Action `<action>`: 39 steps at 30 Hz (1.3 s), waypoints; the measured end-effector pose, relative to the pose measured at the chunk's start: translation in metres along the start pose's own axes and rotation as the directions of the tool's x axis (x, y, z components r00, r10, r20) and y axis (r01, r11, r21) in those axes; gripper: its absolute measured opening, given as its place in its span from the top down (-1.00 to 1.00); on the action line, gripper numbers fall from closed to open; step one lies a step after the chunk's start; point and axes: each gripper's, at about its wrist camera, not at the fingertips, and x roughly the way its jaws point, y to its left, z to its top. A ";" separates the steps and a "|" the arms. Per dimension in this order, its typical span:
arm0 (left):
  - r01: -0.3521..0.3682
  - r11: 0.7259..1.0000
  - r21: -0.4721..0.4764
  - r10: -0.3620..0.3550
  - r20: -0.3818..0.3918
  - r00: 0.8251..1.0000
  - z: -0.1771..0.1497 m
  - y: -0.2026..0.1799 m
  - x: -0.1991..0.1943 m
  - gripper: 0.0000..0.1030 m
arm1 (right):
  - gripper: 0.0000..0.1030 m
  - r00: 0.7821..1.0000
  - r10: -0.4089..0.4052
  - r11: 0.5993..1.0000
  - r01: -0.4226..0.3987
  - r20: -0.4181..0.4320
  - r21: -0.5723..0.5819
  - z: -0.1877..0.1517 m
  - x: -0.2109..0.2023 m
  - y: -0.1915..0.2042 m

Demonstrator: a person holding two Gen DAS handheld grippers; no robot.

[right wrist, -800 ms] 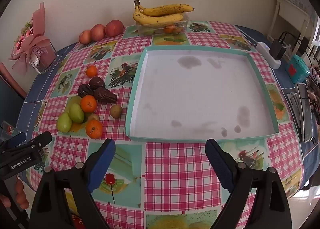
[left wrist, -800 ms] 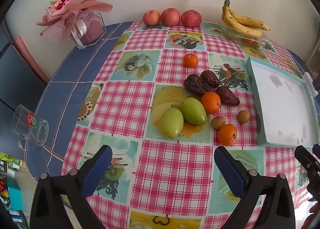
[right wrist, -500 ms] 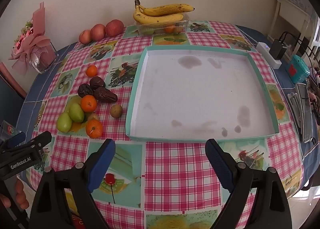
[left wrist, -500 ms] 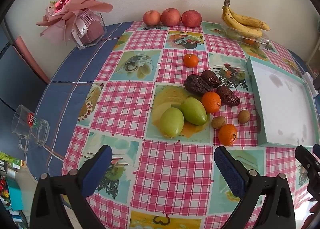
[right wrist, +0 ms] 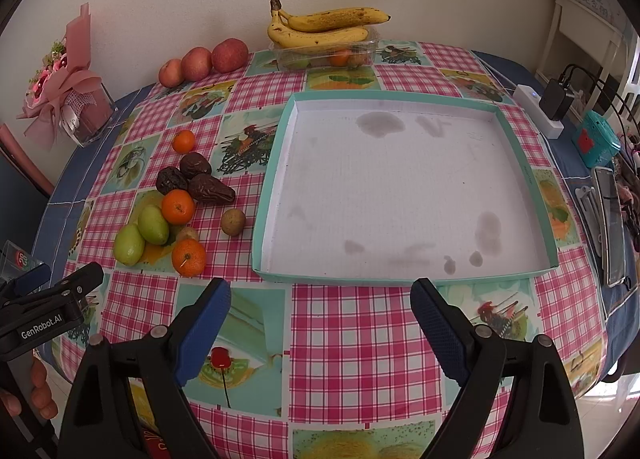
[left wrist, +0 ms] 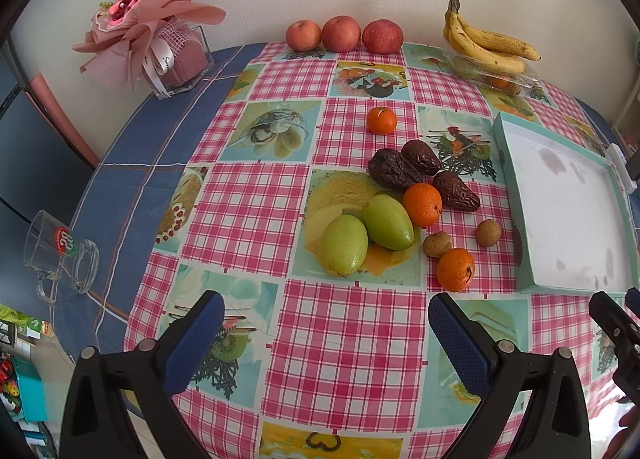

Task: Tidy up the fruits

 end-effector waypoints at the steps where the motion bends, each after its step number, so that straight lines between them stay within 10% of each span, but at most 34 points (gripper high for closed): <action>1: 0.001 1.000 0.000 -0.001 0.000 1.000 0.000 0.000 0.000 -1.00 | -0.78 1.000 0.000 1.000 0.000 0.000 0.000 0.001 0.000 0.000; 28: 0.010 1.000 -0.005 -0.010 -0.009 1.000 -0.001 -0.004 0.003 -1.00 | -0.78 1.000 -0.003 1.000 0.003 -0.007 -0.008 -0.001 0.001 0.003; 39: 0.118 0.987 -0.109 -0.120 -0.016 0.993 0.010 0.036 0.008 -1.00 | -0.78 1.000 -0.002 0.999 0.003 0.029 -0.036 0.005 -0.005 0.009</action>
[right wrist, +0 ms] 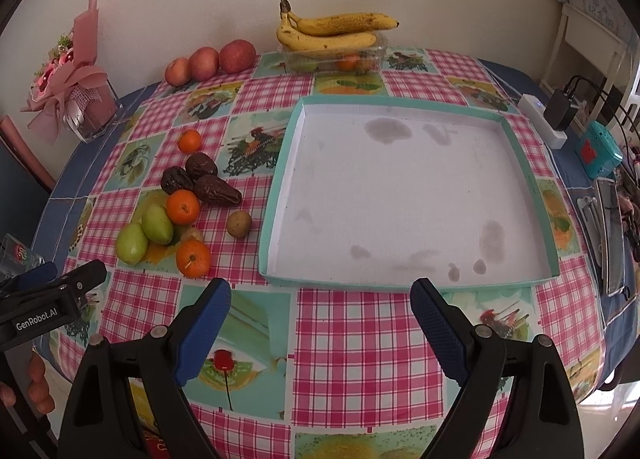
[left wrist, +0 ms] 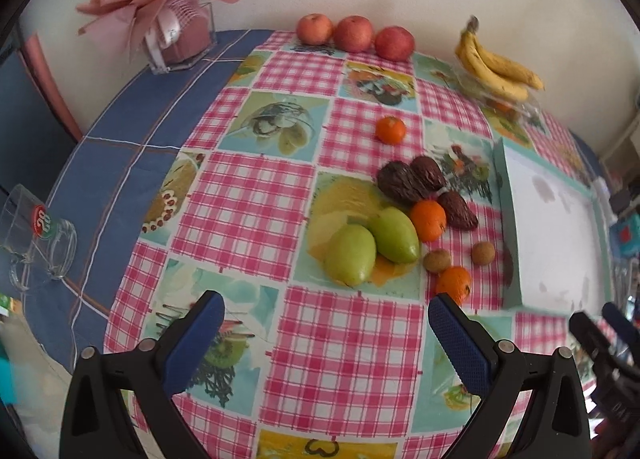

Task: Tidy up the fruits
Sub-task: 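Grasp a green pear with the left tool while the right tool grasps a mandarin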

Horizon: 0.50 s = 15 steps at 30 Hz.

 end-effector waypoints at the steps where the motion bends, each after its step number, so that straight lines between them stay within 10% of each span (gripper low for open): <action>1: 0.001 1.000 -0.007 -0.001 0.013 1.000 0.002 0.004 -0.001 -1.00 | -0.78 1.000 0.004 1.000 -0.003 0.006 -0.011 0.001 -0.001 0.003; 15: 0.048 0.997 -0.056 -0.038 0.171 0.985 0.035 0.050 -0.008 -1.00 | -0.78 0.994 0.113 0.977 -0.111 -0.003 -0.184 0.018 0.008 0.062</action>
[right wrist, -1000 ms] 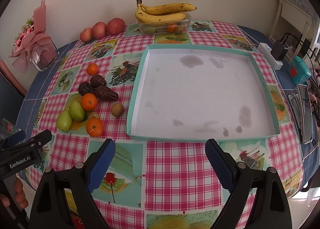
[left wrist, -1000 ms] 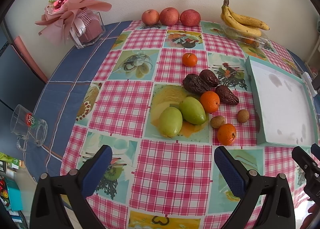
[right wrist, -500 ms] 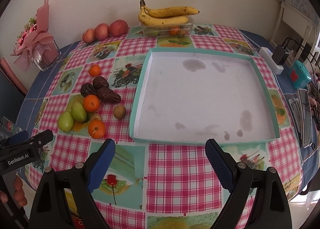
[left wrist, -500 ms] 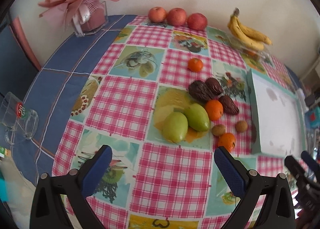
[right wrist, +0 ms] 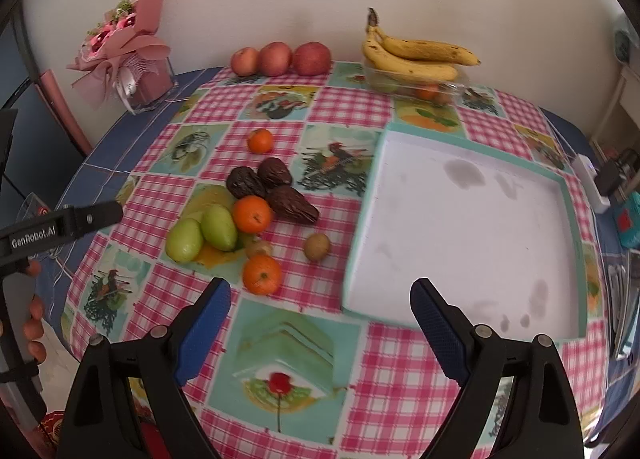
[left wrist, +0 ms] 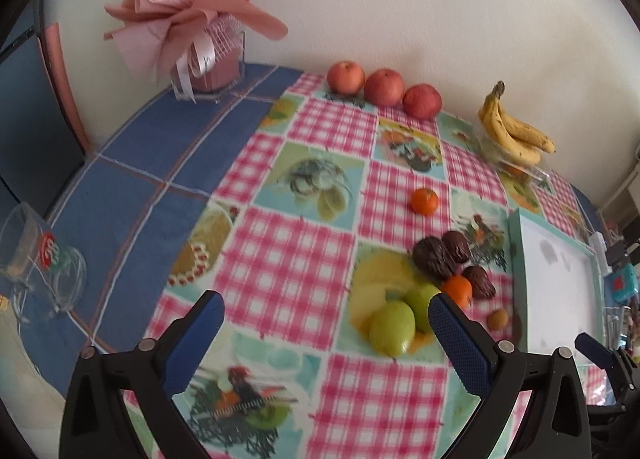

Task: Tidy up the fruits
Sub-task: 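Grasp a green pear with the left tool while the right tool grasps a mandarin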

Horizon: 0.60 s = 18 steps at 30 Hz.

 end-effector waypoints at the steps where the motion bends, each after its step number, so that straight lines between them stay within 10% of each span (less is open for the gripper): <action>1: 0.007 1.000 0.009 -0.008 0.007 1.000 0.001 0.000 0.001 -1.00 | -0.78 1.000 0.012 1.000 -0.012 -0.004 -0.004 0.001 0.002 0.002; 18: 0.080 0.997 0.021 -0.075 -0.165 0.983 -0.016 -0.016 0.059 -0.98 | -0.77 0.993 0.019 0.986 -0.038 -0.119 -0.161 0.009 0.056 0.038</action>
